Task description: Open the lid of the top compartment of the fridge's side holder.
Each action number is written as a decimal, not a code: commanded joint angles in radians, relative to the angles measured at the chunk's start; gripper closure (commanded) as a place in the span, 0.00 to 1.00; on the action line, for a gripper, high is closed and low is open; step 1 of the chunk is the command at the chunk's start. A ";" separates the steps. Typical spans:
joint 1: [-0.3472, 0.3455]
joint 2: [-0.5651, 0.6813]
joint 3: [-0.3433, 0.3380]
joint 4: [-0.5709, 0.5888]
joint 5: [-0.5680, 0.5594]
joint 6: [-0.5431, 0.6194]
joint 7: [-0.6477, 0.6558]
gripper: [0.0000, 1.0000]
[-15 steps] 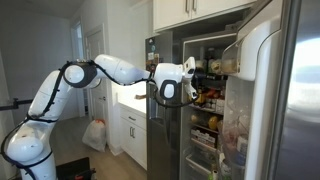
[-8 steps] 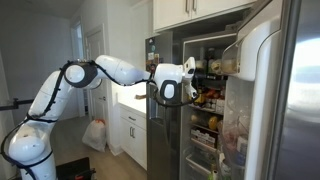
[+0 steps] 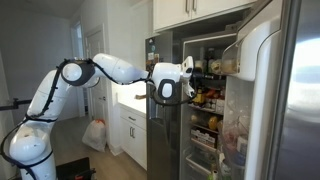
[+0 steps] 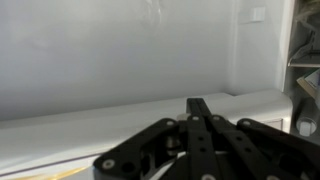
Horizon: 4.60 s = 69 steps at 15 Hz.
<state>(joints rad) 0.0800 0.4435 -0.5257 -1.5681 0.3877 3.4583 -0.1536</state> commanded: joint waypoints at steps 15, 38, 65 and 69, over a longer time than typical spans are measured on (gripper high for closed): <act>0.005 -0.154 0.028 -0.151 -0.072 0.000 0.004 1.00; -0.065 -0.096 0.050 -0.043 -0.065 -0.024 0.046 1.00; 0.078 -0.114 -0.114 -0.041 -0.058 -0.311 0.064 1.00; 0.054 -0.117 -0.065 -0.031 -0.033 -0.264 0.055 1.00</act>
<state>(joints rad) 0.1433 0.3350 -0.6174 -1.6140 0.3314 3.1743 -0.1097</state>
